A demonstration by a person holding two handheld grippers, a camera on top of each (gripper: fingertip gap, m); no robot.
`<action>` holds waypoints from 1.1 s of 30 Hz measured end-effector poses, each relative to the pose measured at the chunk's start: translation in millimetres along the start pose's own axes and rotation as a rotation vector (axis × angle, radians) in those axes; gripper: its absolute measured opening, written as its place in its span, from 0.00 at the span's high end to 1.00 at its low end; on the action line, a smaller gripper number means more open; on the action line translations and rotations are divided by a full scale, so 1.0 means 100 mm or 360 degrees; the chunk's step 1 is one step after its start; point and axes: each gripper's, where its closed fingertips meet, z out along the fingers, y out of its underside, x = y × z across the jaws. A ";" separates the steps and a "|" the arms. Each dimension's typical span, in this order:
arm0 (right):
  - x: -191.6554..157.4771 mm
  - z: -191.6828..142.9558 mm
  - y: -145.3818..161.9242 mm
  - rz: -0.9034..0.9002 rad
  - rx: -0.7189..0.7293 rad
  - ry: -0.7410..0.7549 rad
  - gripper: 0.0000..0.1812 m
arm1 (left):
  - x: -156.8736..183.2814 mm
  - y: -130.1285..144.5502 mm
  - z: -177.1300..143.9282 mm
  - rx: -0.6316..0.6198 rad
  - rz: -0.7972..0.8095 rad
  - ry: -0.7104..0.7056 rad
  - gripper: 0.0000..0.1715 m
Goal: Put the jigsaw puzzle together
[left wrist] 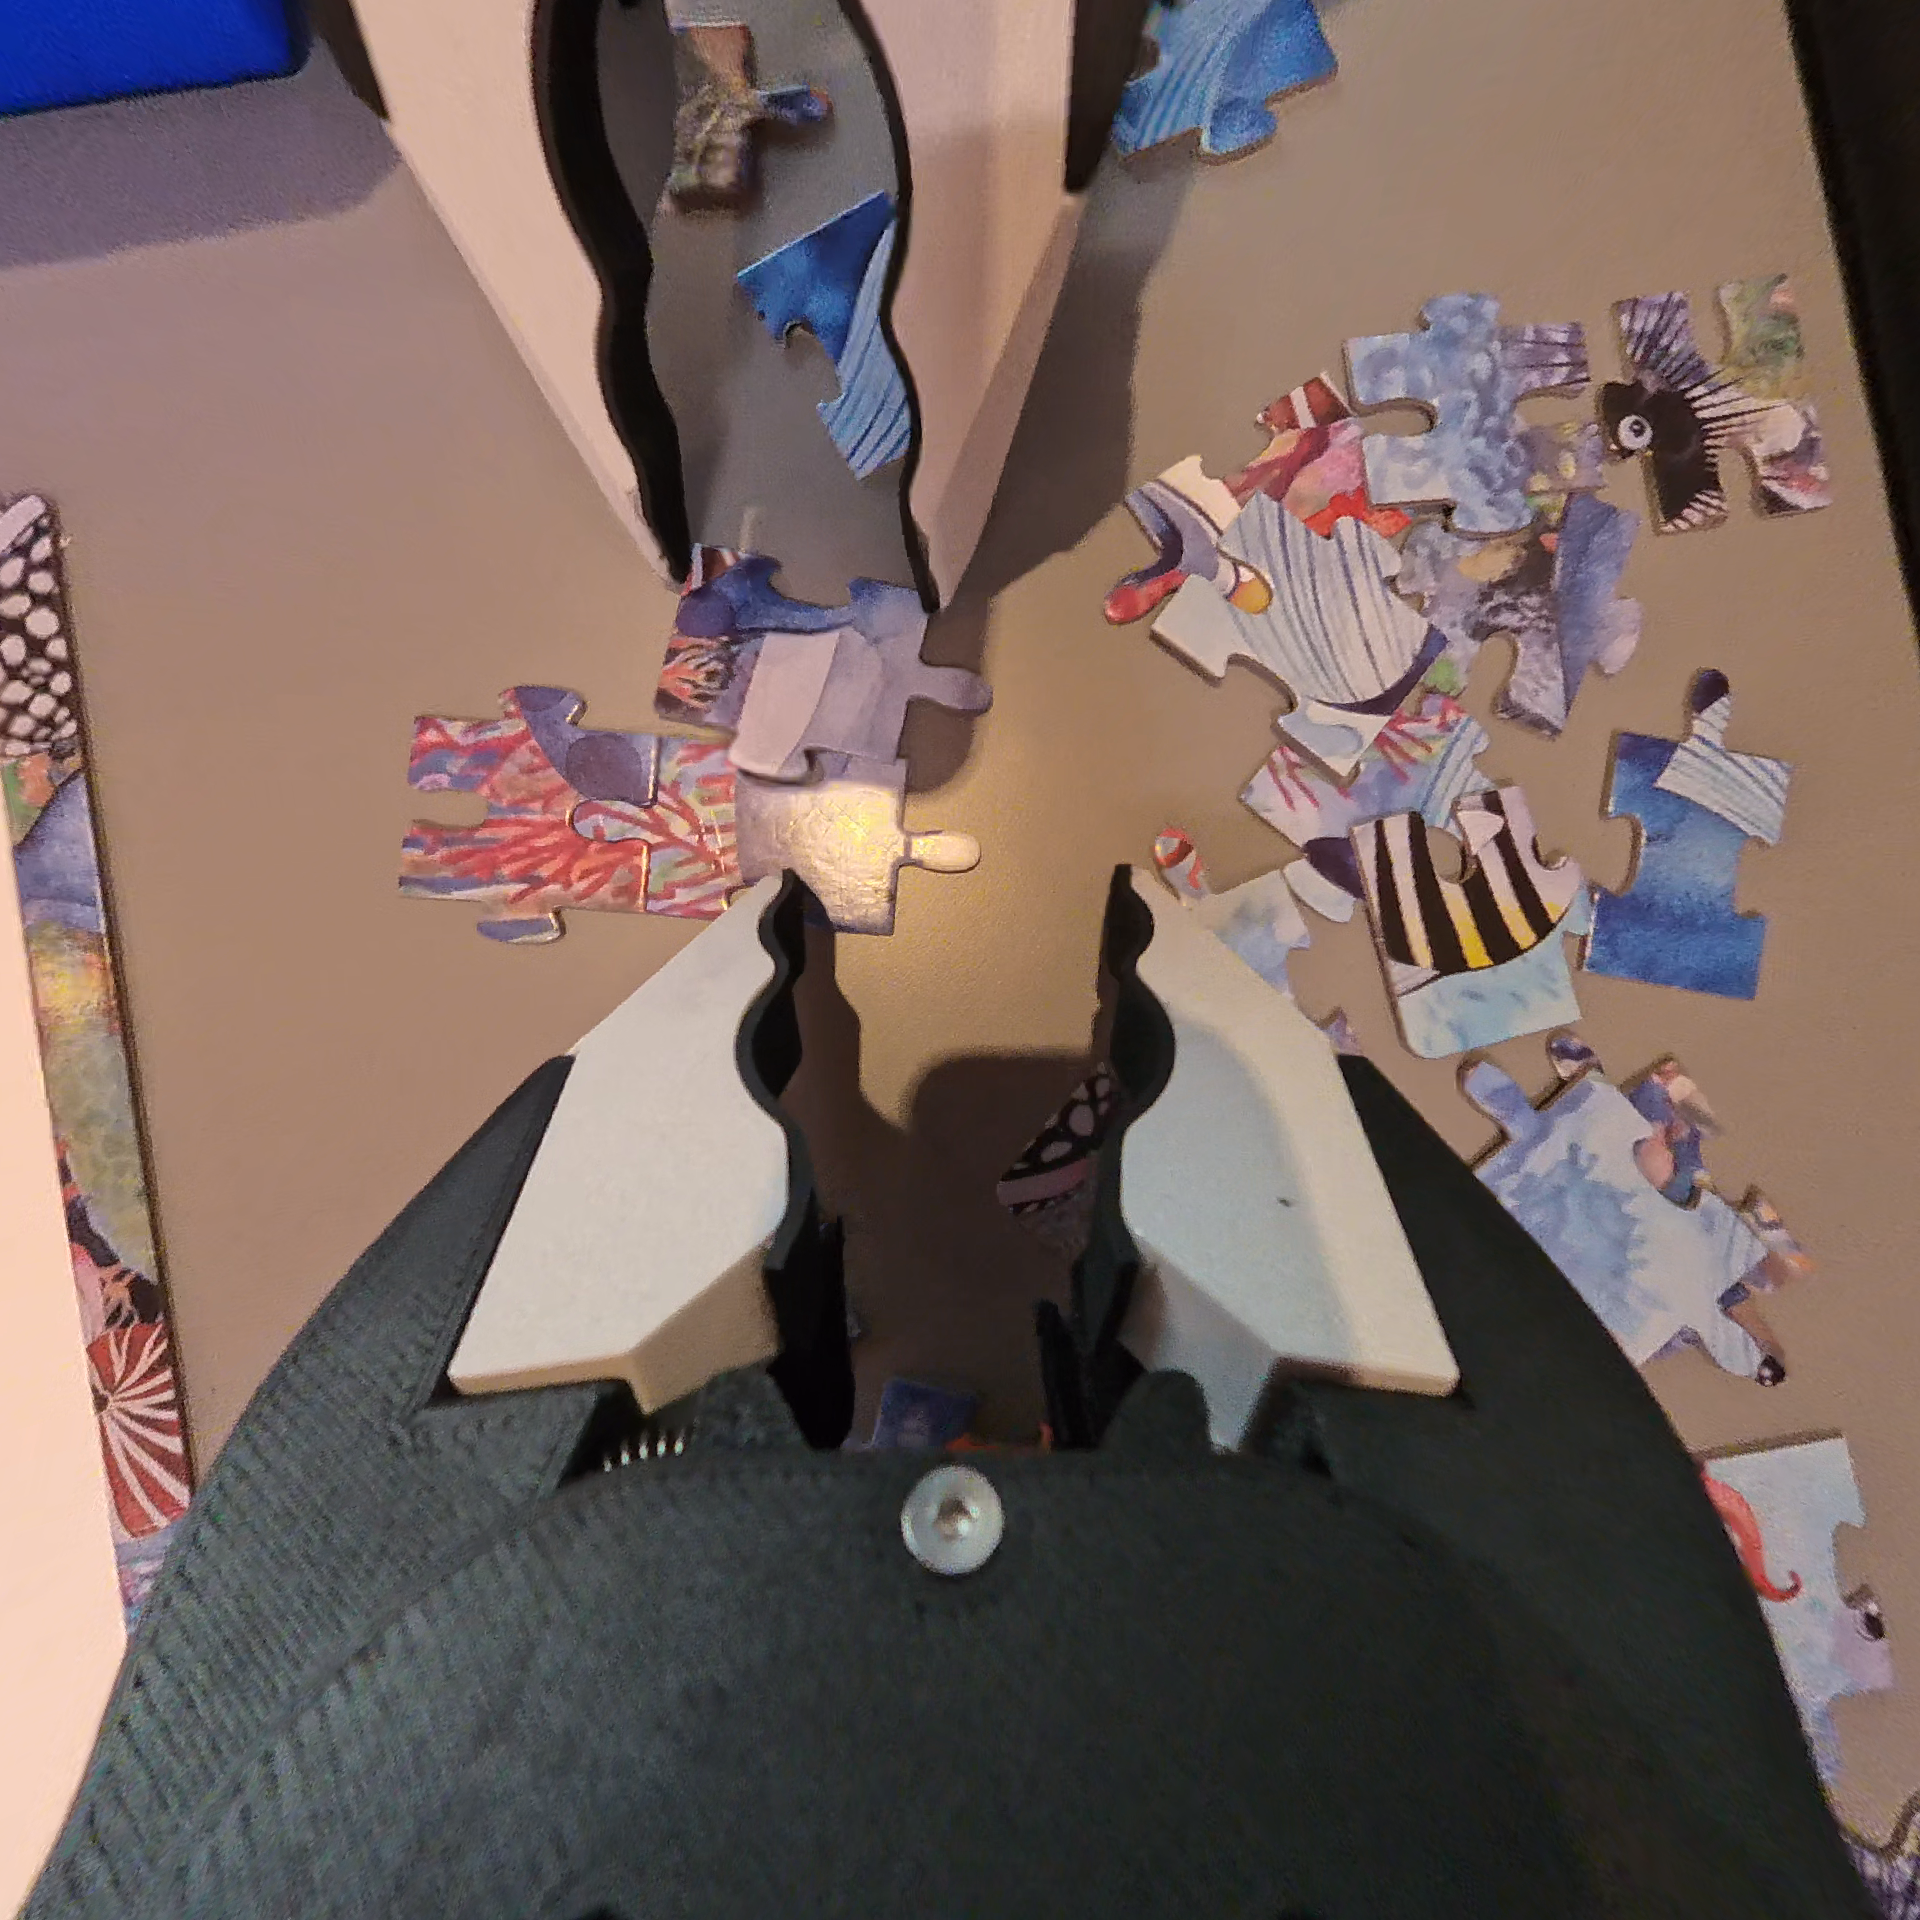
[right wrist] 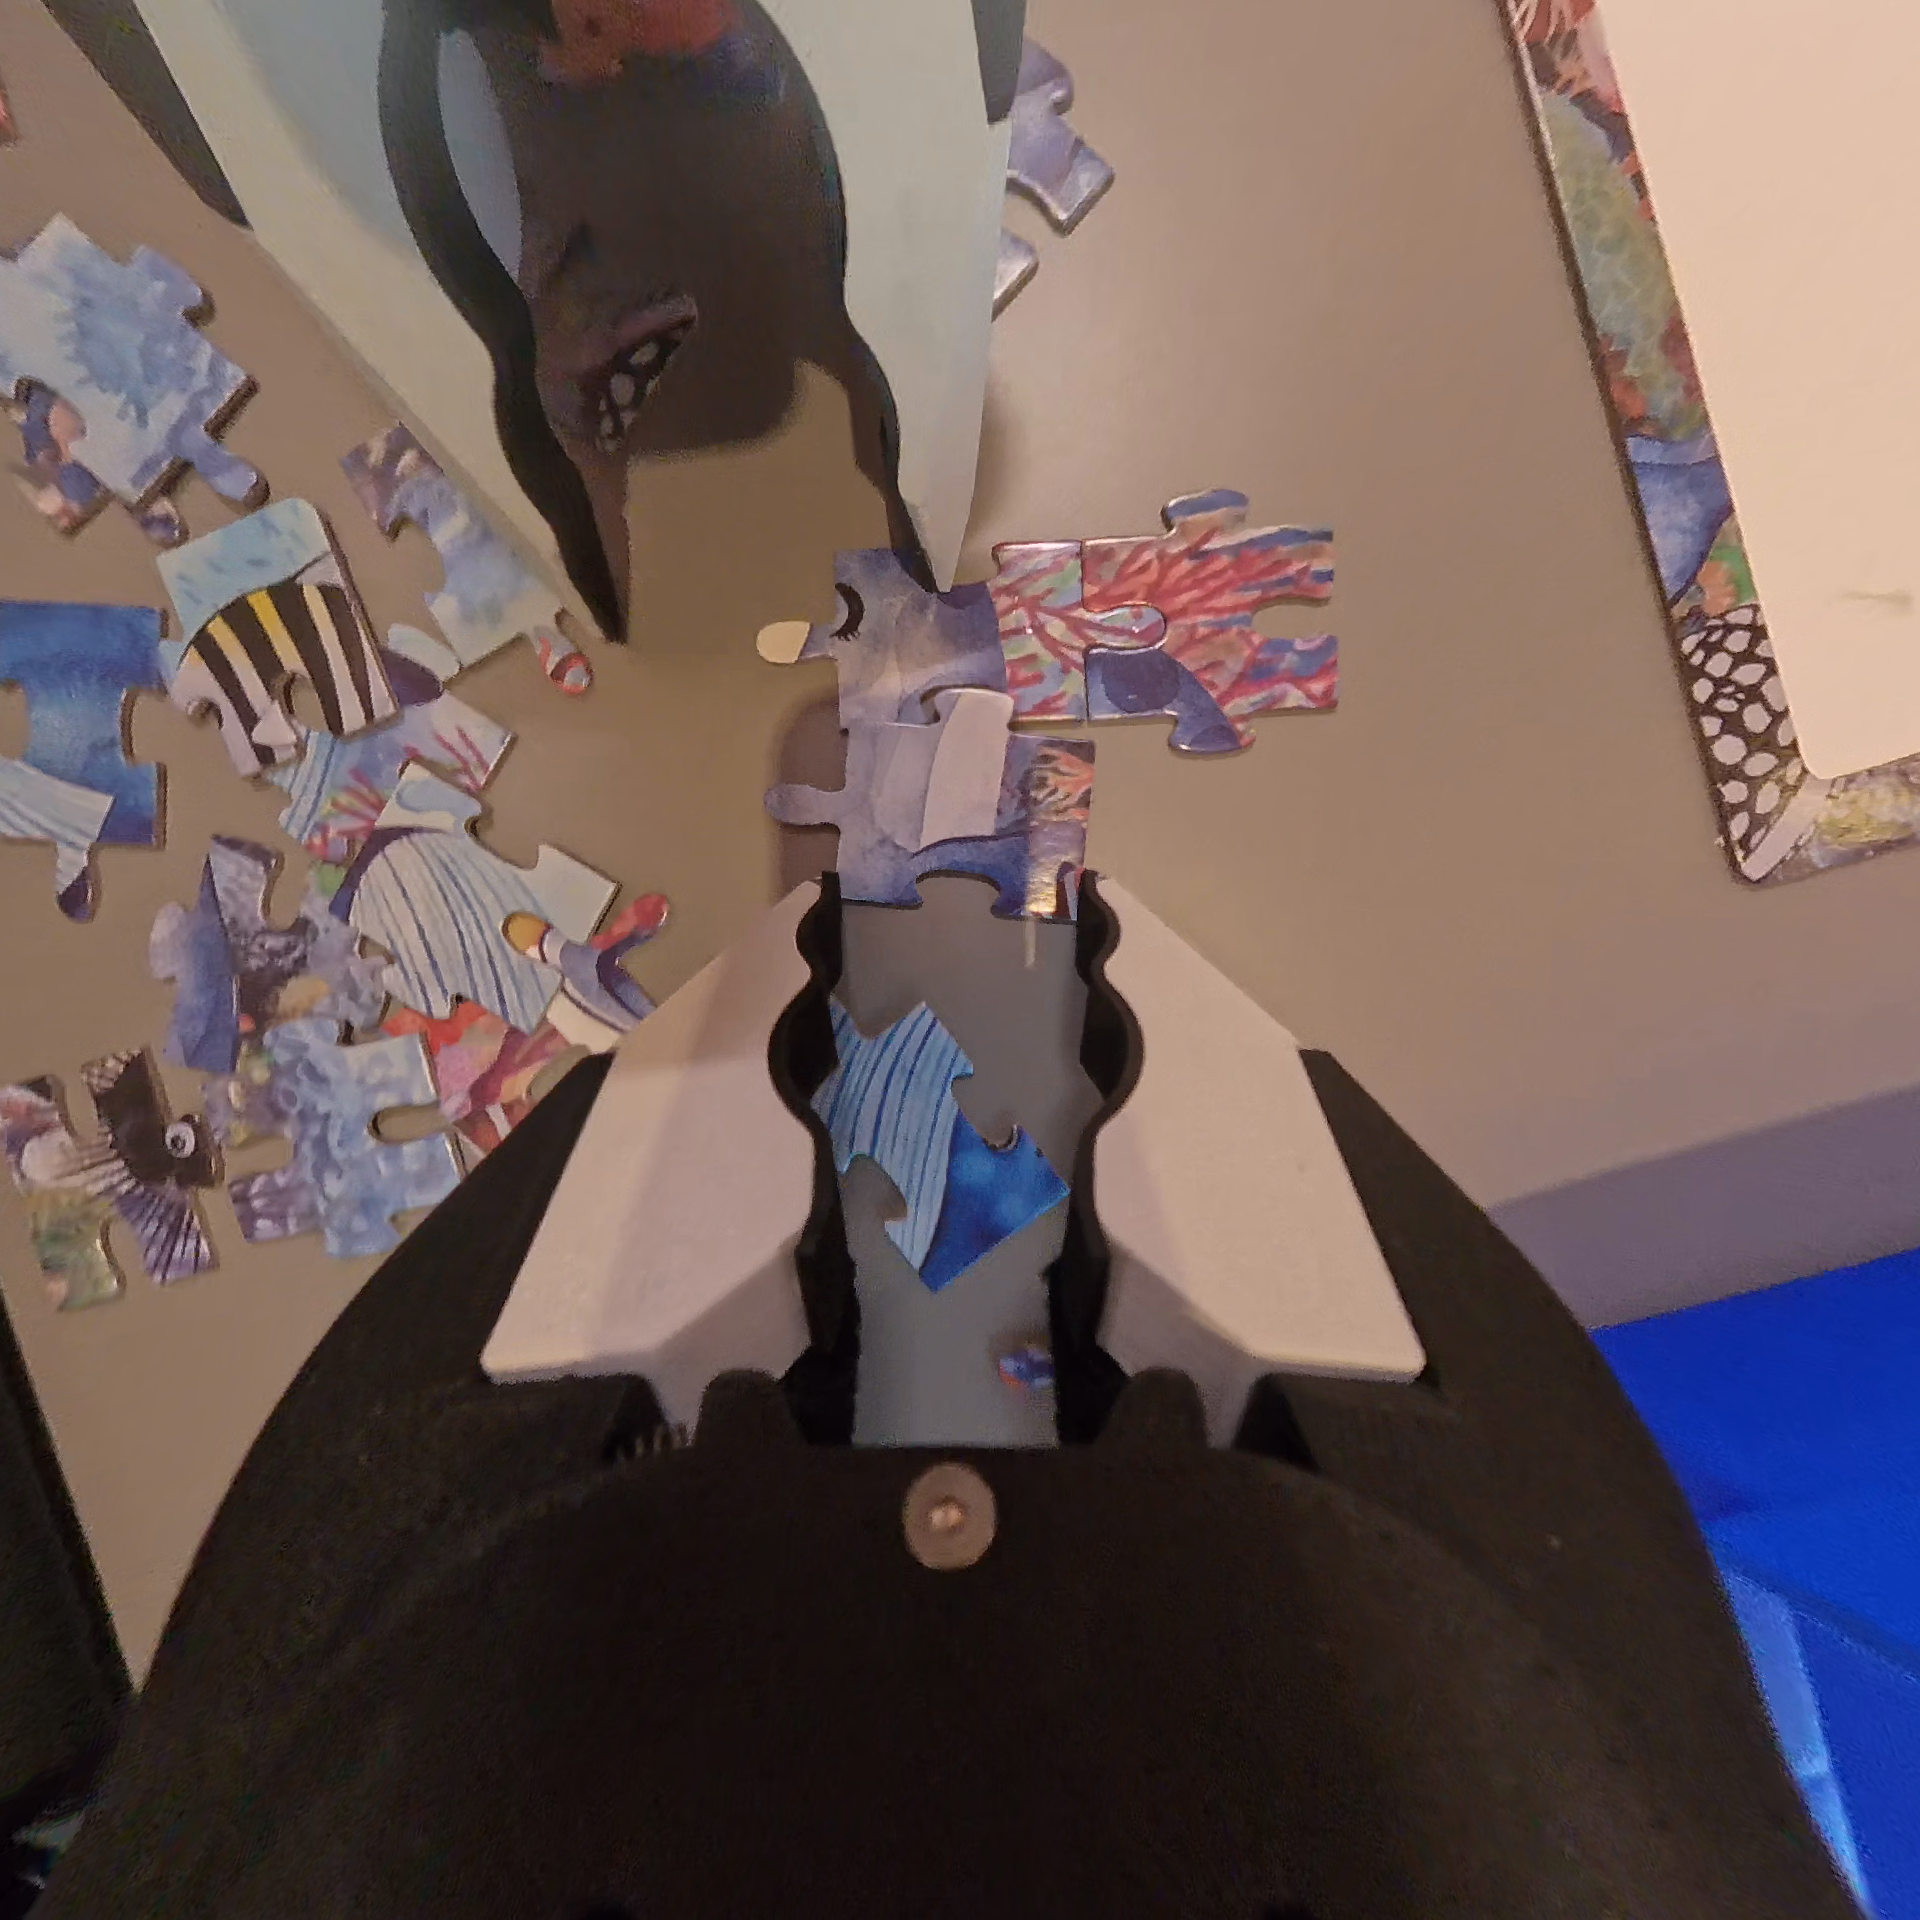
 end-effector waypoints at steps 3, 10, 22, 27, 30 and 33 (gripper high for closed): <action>-0.03 -0.04 0.06 -0.0059 -0.0037 -0.0030 0.77 | 0.07 -0.02 0.02 0.0005 0.0016 0.0015 0.66; -0.08 -0.04 0.07 -0.0126 -0.0059 -0.0069 0.77 | 0.11 -0.05 0.03 0.0026 0.0010 0.0029 0.65; -0.08 -0.04 0.07 -0.0173 -0.0138 -0.0063 0.76 | 0.15 -0.21 0.00 0.0099 0.0116 0.0020 0.65; -0.08 -0.04 0.07 -0.0179 -0.0150 -0.0067 0.77 | 0.16 -0.24 0.08 0.0063 0.0152 0.0034 0.64; -0.08 -0.03 0.08 -0.0179 -0.0163 -0.0067 0.76 | 0.15 -0.19 0.13 0.0025 0.0140 0.0045 0.64; -0.08 -0.04 0.08 -0.0179 -0.0166 -0.0068 0.76 | 0.15 -0.20 0.13 0.0044 0.0082 0.0067 0.64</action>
